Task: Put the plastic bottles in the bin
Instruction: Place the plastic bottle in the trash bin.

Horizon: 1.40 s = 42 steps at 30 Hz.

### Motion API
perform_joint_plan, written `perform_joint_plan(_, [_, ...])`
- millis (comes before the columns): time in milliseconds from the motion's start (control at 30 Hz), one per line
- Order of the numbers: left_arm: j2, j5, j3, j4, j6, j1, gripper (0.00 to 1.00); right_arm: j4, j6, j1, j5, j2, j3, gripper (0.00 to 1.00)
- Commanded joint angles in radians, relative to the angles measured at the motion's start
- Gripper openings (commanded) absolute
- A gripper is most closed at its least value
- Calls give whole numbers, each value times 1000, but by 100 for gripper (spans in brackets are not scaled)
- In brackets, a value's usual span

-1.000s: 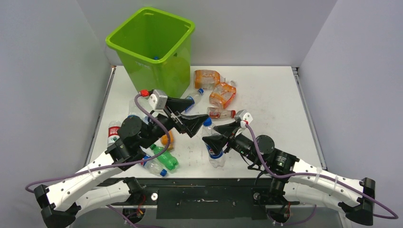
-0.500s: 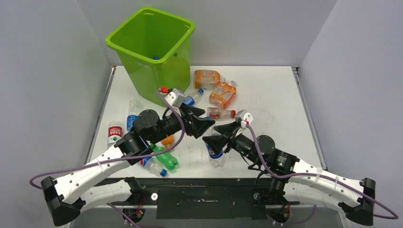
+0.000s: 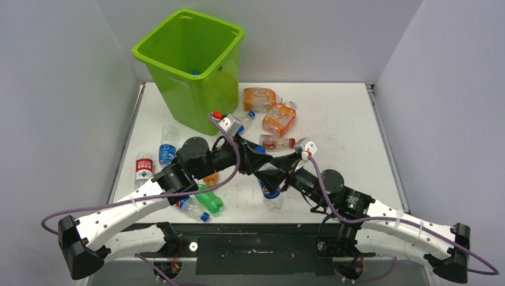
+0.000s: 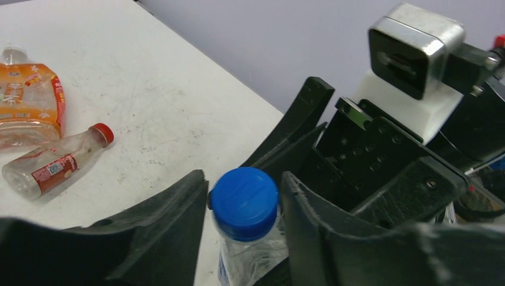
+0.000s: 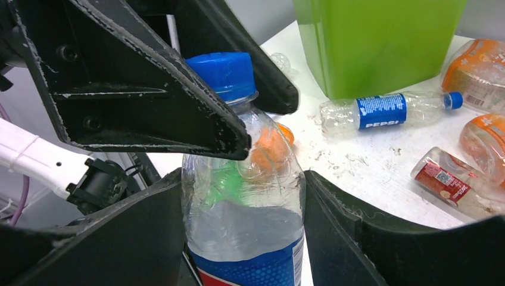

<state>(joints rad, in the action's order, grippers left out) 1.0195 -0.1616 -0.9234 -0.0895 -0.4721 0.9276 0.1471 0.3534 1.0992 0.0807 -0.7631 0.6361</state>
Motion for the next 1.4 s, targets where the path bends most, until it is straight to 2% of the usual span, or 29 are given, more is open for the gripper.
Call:
perform_joint_plan(0, [-12,-29,7,-74,-6,-4,37,66,1,-5,15,12,-4,37])
perform_joint_plan(133, [-25,-31,14,-86,-2,-3,11,62,4,-5,10,12,1,40])
perform_joint_plan(167, [-28,-32,14,-87,2,-4,3,56,5,-5,5,9,6,48])
perform_joint_plan(200, [-31,-29,14,-87,5,-4,0,45,10,-5,-2,5,17,63])
perform_joint_plan(233, [-35,-25,12,-86,9,-4,0,31,11,-5,-13,-1,31,83])
perform_joint_plan(267, [-42,-16,11,-86,13,-4,0,12,12,-5,-23,-8,49,96])
perform_joint_plan(333, [-56,7,9,-84,27,-5,0,-46,20,-4,-31,-17,89,90])
perform_joint_plan(567, [-132,151,-46,-50,132,-46,0,-223,12,0,-72,28,219,90])
perform_joint_plan(767, [-155,271,-194,-14,250,-162,0,-298,-9,0,-71,108,284,90])
perform_joint_plan(867, [-134,356,-291,-51,350,-217,0,-292,-9,-1,-2,150,257,90])
perform_joint_plan(1067, [3,485,-485,-319,624,-310,0,-240,35,-1,184,214,129,90])
perform_joint_plan(1133, [72,482,-547,-448,647,-367,0,-245,50,-1,222,223,106,90])
perform_joint_plan(1200, [173,466,-618,-506,642,-430,0,-253,74,-1,263,229,85,90])
perform_joint_plan(1367, [389,558,-806,-498,653,-526,0,-255,94,-1,319,234,24,90])
